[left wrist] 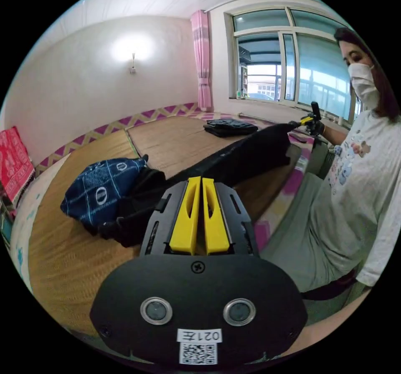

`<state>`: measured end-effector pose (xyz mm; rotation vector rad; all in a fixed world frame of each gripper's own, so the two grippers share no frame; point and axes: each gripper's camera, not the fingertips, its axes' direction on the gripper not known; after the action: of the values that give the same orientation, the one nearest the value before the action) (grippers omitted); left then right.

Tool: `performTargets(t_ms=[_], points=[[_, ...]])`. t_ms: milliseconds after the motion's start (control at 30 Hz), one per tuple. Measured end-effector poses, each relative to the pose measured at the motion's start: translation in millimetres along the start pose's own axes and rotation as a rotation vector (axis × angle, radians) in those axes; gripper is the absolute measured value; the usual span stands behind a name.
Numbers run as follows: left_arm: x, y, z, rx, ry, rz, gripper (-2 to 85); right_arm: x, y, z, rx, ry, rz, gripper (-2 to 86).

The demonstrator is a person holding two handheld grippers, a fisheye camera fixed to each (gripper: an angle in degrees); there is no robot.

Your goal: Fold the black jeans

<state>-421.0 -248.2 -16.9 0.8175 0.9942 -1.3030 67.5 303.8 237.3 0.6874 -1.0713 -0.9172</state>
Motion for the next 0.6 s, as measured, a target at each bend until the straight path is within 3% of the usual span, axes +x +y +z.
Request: performTargets(t_ms=[233,433,533,600], points=[[25.2,98.9,-5.7,-0.111,0.073,-0.264,-0.9,-47.9,102.9,46.5,-0.120,-0.084,0.195,-0.7],[-7.2,101.8,-63.4,-0.003,0.157,-0.438,-0.4,-56.4,112.9,43.8,-0.222,-0.086,0.254,1.4],[-30.1,76.5,-101.4,0.062,-0.030,-0.481,2.7,-53.6,94.5,6.8,-0.152,-0.019,0.222,4.6],[-50.9,57.8,-92.7,-0.025,-0.126,-0.499,5.0,-41.4,76.7,-3.2,-0.069,0.101,0.212,5.4]])
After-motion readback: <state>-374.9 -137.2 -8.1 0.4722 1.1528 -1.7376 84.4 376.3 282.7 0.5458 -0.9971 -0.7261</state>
